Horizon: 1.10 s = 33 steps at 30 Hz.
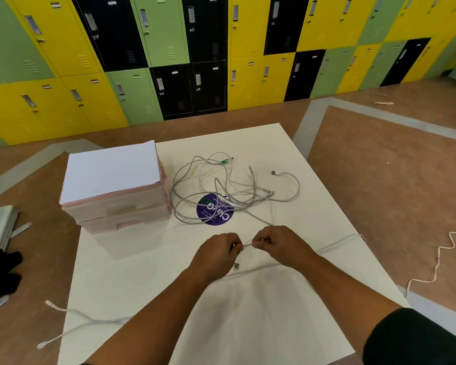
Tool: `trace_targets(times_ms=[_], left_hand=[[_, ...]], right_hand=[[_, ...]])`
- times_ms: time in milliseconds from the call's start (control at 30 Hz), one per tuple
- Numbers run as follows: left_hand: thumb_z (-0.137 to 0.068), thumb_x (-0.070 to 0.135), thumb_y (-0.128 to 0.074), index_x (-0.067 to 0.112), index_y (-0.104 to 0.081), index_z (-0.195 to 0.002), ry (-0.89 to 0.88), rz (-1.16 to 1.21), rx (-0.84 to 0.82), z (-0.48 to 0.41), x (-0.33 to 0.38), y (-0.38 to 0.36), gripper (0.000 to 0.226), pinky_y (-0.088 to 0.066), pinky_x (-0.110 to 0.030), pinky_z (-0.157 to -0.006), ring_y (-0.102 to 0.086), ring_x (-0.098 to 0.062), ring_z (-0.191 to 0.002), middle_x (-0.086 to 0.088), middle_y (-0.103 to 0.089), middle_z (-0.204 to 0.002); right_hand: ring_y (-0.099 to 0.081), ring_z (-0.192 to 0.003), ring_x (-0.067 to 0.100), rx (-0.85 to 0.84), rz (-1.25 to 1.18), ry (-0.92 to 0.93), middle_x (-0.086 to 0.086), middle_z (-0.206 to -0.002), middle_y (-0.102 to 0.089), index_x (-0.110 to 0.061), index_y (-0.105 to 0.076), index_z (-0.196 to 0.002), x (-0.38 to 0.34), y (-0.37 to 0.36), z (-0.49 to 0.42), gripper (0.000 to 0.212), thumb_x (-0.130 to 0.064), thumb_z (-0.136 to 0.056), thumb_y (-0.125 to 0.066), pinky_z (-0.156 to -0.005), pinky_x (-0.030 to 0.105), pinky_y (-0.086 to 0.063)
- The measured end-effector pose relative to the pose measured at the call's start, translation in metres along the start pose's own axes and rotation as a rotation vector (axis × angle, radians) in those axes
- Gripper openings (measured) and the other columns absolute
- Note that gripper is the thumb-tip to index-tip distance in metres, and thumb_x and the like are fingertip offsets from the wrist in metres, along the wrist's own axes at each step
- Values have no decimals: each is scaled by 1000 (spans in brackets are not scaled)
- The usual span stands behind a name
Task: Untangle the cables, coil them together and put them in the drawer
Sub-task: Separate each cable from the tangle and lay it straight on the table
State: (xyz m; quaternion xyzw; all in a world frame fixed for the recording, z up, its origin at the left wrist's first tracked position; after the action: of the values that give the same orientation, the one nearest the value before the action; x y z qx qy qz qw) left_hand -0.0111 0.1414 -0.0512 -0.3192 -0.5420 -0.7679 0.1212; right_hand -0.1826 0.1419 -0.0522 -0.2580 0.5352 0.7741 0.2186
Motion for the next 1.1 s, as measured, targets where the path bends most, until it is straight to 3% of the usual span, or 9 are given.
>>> trace_targets(times_ms=[167, 400, 467, 533, 600, 700, 833, 967, 1100], left_hand=[[-101, 24, -46, 17, -70, -111, -50, 50, -78, -7, 16, -7, 26, -54, -33, -75, -66, -16, -84, 0, -72, -98], [-101, 26, -53, 18, -74, -108, -115, 36, -22, -10, 22, -11, 24, -43, -19, -63, -60, -9, -75, 1, -74, -93], [-100, 28, -55, 18, -75, -104, -93, 55, -7, -10, 17, -12, 23, -48, -23, -65, -62, -10, -74, 2, -74, -89], [-99, 29, -56, 20, -75, -102, -67, 66, -2, -11, 10, -11, 21, -53, -32, -72, -64, -10, -76, 5, -74, -87], [-99, 30, -57, 22, -75, -103, -57, 59, -1, -11, 5, -9, 20, -54, -29, -75, -65, -7, -79, 8, -74, -91], [-98, 30, -59, 22, -75, -100, -40, 39, -54, -12, 5, -14, 18, -53, -26, -75, -66, -6, -79, 7, -74, -90], [-96, 34, -59, 19, -72, -100, -29, -15, -151, -16, 12, -25, 20, -53, -30, -76, -66, -13, -83, 3, -73, -93], [-95, 42, -61, 23, -73, -99, -14, 82, -110, -22, 26, -28, 22, -52, -32, -71, -64, -15, -76, 3, -71, -85], [-92, 36, -67, 26, -77, -86, 33, 207, -52, -27, 15, -28, 16, -51, -32, -69, -63, -11, -70, 5, -71, -74]], right_hand=[[-63, -79, 12, 10, -30, 43, -5, -86, -69, -23, -76, -96, -9, 1, 2, 14, -32, -92, -66, -77, 34, -52], [-62, -68, 13, 16, -72, -71, -1, -74, -69, -29, -76, -79, 11, 9, 3, 18, -47, -79, -75, -68, 33, -51], [-57, -61, 11, 31, -78, -101, 1, -69, -67, -25, -76, -75, 21, 14, 4, 22, -46, -78, -77, -62, 30, -47], [-64, -68, 11, 34, -112, -112, -2, -73, -71, -26, -77, -80, 34, 21, 7, 17, -42, -82, -74, -71, 33, -54], [-69, -82, 9, 37, -133, -116, -7, -85, -75, -26, -77, -90, 47, 26, 10, 12, -36, -89, -70, -85, 36, -56], [-68, -87, 7, 60, -138, -128, -8, -89, -75, -25, -77, -94, 56, 30, 14, 10, -30, -91, -70, -89, 36, -55], [-69, -82, 14, 60, -125, -129, -4, -84, -74, -28, -77, -88, 53, 27, 12, 9, -35, -87, -72, -84, 40, -56], [-68, -79, 13, 71, -142, -121, -3, -81, -73, -32, -77, -87, 50, 30, 11, 9, -39, -85, -72, -80, 38, -57], [-59, -64, 13, 25, -136, -161, 1, -75, -70, -32, -77, -83, 60, 41, 14, 9, -41, -83, -75, -64, 29, -49]])
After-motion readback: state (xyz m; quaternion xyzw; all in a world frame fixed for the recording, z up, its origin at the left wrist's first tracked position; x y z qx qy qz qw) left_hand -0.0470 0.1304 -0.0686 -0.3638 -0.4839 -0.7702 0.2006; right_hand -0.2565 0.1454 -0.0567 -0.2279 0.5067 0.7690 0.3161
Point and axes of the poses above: each hand's wrist, its own z-axis away from the middle knuckle, its own y-axis out of the back of the hand, x = y × z, the point moved 6 cm from there along -z, towards the middle knuckle
